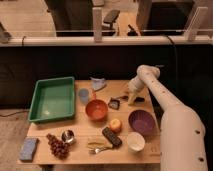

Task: Place brush in tray

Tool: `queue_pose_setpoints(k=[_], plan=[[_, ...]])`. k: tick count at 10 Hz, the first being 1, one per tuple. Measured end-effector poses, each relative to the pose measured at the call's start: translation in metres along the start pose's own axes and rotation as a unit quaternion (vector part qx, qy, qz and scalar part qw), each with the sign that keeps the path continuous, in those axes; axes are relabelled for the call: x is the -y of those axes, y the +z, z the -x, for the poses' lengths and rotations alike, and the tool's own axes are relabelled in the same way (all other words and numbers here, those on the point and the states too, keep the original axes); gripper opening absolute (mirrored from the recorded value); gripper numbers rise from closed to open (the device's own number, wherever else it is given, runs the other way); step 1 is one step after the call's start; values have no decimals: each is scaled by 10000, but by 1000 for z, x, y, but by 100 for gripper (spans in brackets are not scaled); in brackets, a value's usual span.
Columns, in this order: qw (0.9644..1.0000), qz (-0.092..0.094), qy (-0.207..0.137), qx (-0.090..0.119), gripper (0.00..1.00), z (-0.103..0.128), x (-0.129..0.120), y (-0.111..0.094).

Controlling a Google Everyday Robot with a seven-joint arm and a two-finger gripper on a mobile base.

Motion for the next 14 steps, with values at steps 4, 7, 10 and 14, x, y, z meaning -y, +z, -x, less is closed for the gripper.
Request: queue_pose_setpoints(k=[4,7,10,14], plan=[[10000,-14,-12,1,39,1,-2,-2],[10000,-29,15,3,9,1,-4,0],[10000,-64,57,27,0,0,-9,-1],[9998,-202,-22,48,0,8,-9,-26]])
